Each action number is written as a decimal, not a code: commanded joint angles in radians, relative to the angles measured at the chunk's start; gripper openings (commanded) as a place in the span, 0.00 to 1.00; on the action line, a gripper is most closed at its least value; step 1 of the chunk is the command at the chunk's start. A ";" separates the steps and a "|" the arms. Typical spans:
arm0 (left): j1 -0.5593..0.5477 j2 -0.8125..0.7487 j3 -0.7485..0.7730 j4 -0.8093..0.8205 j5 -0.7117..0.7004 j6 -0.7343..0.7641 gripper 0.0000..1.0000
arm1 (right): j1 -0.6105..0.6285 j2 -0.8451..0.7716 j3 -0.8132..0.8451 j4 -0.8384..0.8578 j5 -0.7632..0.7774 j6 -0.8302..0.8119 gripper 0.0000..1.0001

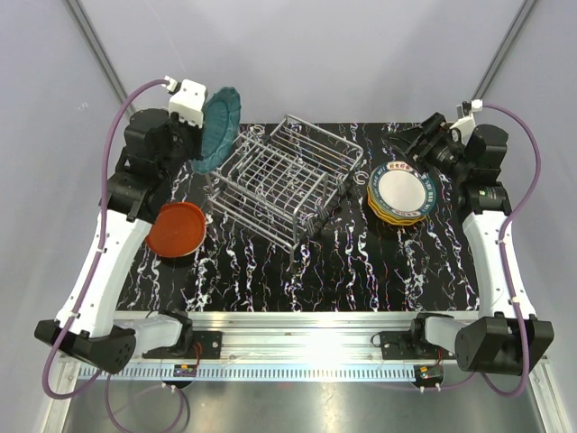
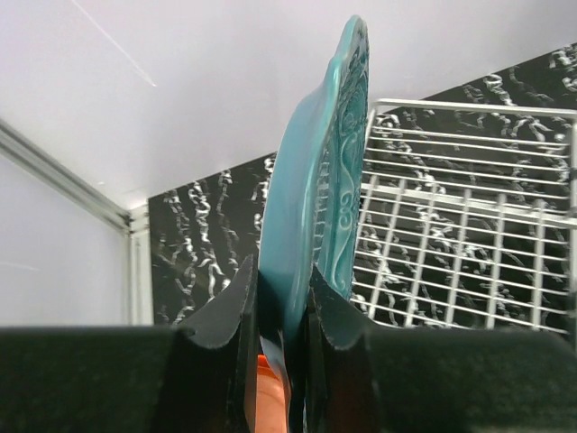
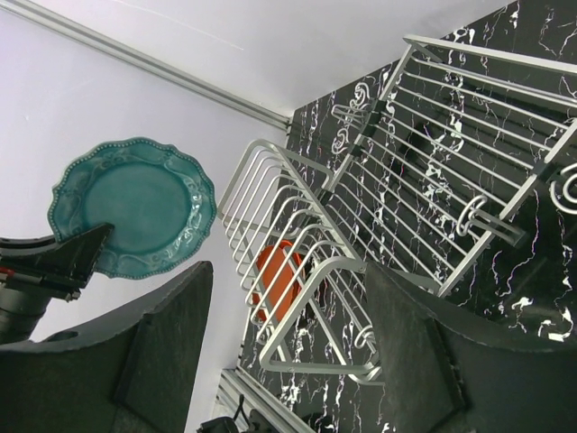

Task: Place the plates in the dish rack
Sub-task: Insert the plate into the dish rack, then grab a plate with the right arm

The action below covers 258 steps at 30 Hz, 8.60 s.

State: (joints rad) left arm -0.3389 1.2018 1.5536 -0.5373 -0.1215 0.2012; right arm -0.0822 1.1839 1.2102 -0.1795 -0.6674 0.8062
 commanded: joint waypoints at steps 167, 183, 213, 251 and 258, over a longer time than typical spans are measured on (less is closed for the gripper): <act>-0.008 -0.789 -0.837 0.485 -0.438 -0.212 0.99 | -0.246 0.316 -0.373 0.005 0.503 -0.067 0.37; -0.015 -0.797 -0.837 0.481 -0.441 -0.212 0.99 | -0.246 0.192 -0.353 -0.074 0.526 -0.070 0.18; -0.028 -0.775 -0.842 0.481 -0.434 -0.207 0.99 | -0.248 0.247 -0.452 0.009 0.516 -0.076 0.38; -0.028 -0.762 -0.837 0.477 -0.414 -0.207 0.99 | -0.246 0.369 -0.456 0.187 0.425 -0.052 0.43; -0.029 -0.768 -0.840 0.477 -0.408 -0.207 0.99 | -0.246 0.303 -0.483 0.111 0.442 -0.078 0.40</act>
State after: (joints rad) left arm -0.3622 0.4358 0.7109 -0.1104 -0.5373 -0.0151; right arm -0.3328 1.5345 0.7506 -0.0143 -0.2451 0.7631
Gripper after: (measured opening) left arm 0.988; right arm 0.420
